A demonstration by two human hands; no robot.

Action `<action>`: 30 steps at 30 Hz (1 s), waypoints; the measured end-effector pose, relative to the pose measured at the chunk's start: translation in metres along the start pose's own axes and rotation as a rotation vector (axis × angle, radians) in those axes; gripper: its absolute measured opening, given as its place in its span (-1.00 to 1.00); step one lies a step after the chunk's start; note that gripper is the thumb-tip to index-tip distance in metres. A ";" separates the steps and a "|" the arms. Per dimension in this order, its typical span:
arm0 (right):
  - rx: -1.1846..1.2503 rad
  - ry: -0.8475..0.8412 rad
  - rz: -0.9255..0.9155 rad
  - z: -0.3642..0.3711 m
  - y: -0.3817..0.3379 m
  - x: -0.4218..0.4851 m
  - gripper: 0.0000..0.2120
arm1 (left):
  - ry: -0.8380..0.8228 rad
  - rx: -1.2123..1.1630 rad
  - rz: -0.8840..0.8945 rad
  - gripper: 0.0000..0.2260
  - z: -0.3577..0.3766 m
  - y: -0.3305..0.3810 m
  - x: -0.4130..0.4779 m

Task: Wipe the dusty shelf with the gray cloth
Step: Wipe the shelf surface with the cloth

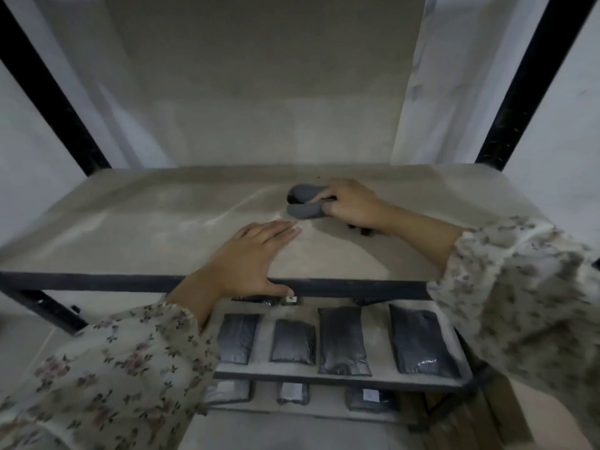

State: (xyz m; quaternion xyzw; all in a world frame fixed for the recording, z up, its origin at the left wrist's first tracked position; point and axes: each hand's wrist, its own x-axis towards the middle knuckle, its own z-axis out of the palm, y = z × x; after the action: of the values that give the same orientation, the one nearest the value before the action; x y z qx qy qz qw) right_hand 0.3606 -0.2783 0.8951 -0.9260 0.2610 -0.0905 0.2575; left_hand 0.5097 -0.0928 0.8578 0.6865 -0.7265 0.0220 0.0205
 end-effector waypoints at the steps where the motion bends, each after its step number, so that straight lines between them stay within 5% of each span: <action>1: 0.086 0.020 0.042 -0.009 0.002 0.006 -0.69 | -0.015 -0.013 -0.002 -0.02 -0.001 -0.002 -0.001; 6: 0.109 0.180 0.254 -0.030 0.028 0.065 -0.65 | -0.081 -0.040 -0.077 0.02 -0.009 -0.017 -0.013; 8: -0.055 0.194 0.306 -0.017 0.029 0.073 -0.61 | -0.093 -0.045 -0.096 0.02 -0.009 -0.019 -0.014; 11: -0.310 0.184 0.130 -0.002 0.025 0.066 -0.61 | -0.099 -0.058 -0.100 0.02 -0.010 -0.018 -0.015; 16: -0.141 0.053 -0.121 0.007 0.019 0.040 -0.66 | -0.101 -0.039 -0.106 0.00 -0.010 -0.027 -0.023; 20: 0.090 0.044 -0.060 -0.017 0.008 0.047 -0.68 | -0.066 -0.017 -0.121 0.01 -0.011 -0.036 -0.031; 25: -0.253 0.122 0.111 0.006 0.007 0.077 -0.62 | -0.044 0.001 -0.089 0.00 -0.013 -0.036 -0.031; 30: -0.053 0.055 -0.115 0.027 -0.011 0.042 -0.66 | -0.032 -0.008 -0.090 0.00 -0.012 -0.036 -0.031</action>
State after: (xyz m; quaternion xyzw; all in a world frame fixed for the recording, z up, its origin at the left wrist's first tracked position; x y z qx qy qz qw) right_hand 0.4091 -0.2804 0.8794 -0.9431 0.2167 -0.1234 0.2200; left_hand 0.5478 -0.0628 0.8680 0.7187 -0.6951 0.0072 0.0125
